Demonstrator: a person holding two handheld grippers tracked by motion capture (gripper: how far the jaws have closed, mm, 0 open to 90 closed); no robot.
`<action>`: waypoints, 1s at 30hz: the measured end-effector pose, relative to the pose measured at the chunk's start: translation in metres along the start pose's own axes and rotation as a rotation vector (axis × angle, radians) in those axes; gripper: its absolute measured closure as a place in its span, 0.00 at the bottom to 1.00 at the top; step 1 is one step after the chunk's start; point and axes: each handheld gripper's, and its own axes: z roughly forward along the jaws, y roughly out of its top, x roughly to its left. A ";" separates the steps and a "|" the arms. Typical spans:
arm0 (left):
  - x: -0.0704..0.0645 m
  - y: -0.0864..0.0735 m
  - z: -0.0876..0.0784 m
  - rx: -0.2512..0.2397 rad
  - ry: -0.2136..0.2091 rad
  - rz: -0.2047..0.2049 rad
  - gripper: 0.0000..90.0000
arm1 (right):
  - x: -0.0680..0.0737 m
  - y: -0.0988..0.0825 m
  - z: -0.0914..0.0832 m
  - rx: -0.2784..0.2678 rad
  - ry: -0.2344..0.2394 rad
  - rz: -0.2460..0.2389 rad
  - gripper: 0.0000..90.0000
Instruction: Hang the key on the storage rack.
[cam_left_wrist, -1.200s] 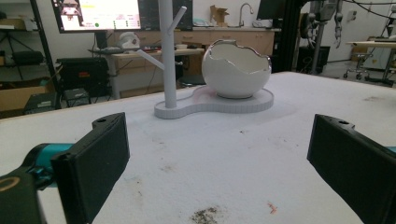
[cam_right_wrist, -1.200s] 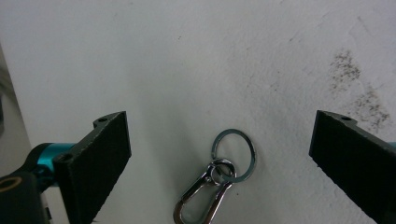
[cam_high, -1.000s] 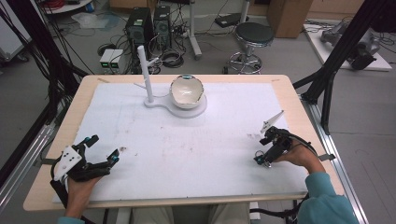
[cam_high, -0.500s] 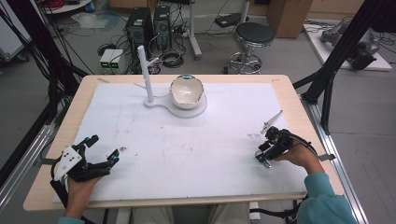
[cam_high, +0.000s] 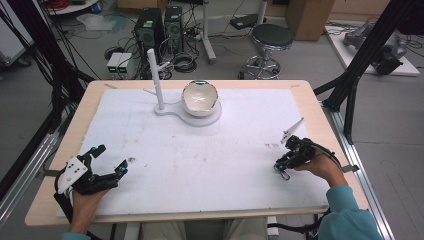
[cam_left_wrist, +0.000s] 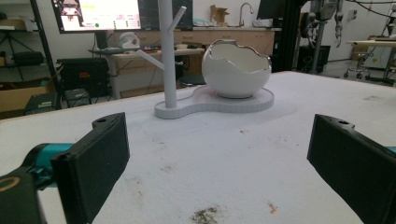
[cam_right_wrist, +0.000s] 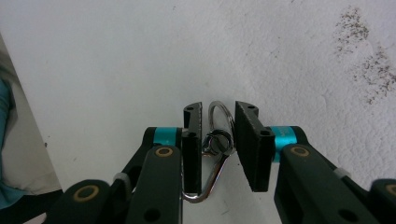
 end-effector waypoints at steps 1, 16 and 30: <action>0.000 0.000 0.000 0.000 0.000 0.000 0.07 | 0.000 0.000 0.000 0.000 0.000 0.000 0.82; 0.000 0.000 0.000 0.000 0.001 0.002 0.07 | 0.001 -0.002 -0.003 0.001 -0.006 -0.012 0.89; 0.000 0.000 0.000 0.000 0.000 0.002 0.07 | 0.001 -0.004 -0.005 0.007 -0.009 -0.016 0.96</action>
